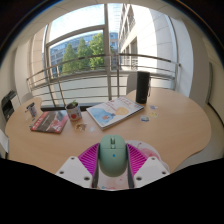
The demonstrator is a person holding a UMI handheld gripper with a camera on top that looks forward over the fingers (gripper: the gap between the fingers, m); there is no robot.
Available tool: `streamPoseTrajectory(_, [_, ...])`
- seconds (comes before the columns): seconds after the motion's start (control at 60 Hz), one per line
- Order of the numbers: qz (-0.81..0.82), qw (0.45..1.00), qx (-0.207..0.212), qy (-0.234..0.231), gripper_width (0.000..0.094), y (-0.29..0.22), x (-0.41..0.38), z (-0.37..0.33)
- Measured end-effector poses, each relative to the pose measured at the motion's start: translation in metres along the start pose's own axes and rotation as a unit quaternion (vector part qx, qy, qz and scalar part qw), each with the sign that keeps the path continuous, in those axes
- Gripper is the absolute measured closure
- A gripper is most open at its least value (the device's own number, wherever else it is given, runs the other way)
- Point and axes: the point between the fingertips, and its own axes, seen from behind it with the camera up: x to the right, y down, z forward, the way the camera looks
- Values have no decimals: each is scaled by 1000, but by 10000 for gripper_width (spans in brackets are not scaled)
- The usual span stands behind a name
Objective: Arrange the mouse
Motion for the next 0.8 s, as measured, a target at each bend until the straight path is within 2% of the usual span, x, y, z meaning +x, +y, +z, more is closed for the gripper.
streamPoseTrajectory(0.067, [3,999,-41,12,534,31,24,11])
streamPoseTrajectory(0.133, [1,998,-66,25,526,55,42,29])
streamPoseTrajectory(0.267, [15,996,-90,19,408,81,53,31])
streamPoseTrajectory(0.3, [12,996,-89,25,317,78,55,26])
streamPoseTrajectory(0.367, [2,997,-77,30,77,74,53,14])
streamPoseTrajectory(0.533, [-8,998,-58,34,93,61,38,-46])
streamPoseTrajectory(0.8, [-22,998,-24,62,89,65,8,-191])
